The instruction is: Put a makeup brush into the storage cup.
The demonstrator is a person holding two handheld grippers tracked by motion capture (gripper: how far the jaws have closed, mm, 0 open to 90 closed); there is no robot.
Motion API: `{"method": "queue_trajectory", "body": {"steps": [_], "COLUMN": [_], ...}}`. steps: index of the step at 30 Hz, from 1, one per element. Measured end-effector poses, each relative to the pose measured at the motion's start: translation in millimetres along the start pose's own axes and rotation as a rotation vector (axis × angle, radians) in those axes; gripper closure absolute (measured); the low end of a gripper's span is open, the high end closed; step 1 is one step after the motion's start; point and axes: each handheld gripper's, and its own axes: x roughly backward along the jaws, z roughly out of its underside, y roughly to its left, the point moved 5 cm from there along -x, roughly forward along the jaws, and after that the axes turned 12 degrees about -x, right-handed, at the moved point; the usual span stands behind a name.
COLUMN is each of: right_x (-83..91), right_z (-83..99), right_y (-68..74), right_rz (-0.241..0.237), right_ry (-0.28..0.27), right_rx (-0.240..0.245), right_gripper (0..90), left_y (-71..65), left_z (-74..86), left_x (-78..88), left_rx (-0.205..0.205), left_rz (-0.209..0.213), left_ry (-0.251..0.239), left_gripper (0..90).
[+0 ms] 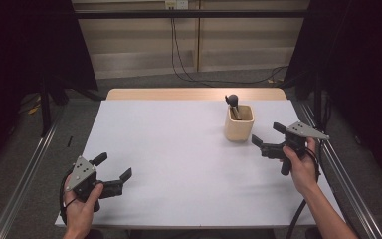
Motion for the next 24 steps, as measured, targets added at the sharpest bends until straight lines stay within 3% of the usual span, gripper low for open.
{"method": "queue_trajectory", "body": {"steps": [5,9,17,20,24], "right_x": [11.8,23.1,41.1,47.5,55.8], "right_z": [8.6,12.6,26.8,29.8,36.0], "right_y": [0.5,0.7,3.7,6.3,8.3], "right_rz": [0.009,0.018,0.022,0.016,0.027], "right_ry": [0.019,-0.007,-0.005,-0.012,-0.011], "right_rx": [0.005,-0.006,-0.002,-0.026,-0.011], "right_gripper": [0.3,0.3,0.3,0.2,0.2], "left_y": [0.2,0.1,-1.0,-0.6,-1.8], "left_z": [-0.1,0.0,-0.5,-0.2,0.0], "left_x": [0.9,1.6,2.6,3.1,3.6], "left_rx": [-0.002,0.007,0.002,0.012,0.013], "left_rz": [-0.003,-0.007,-0.007,-0.007,-0.001], "left_ry": [-0.001,0.0,-0.003,-0.005,-0.003], "left_gripper": [2.0,2.0,2.0,2.0,2.0]}}
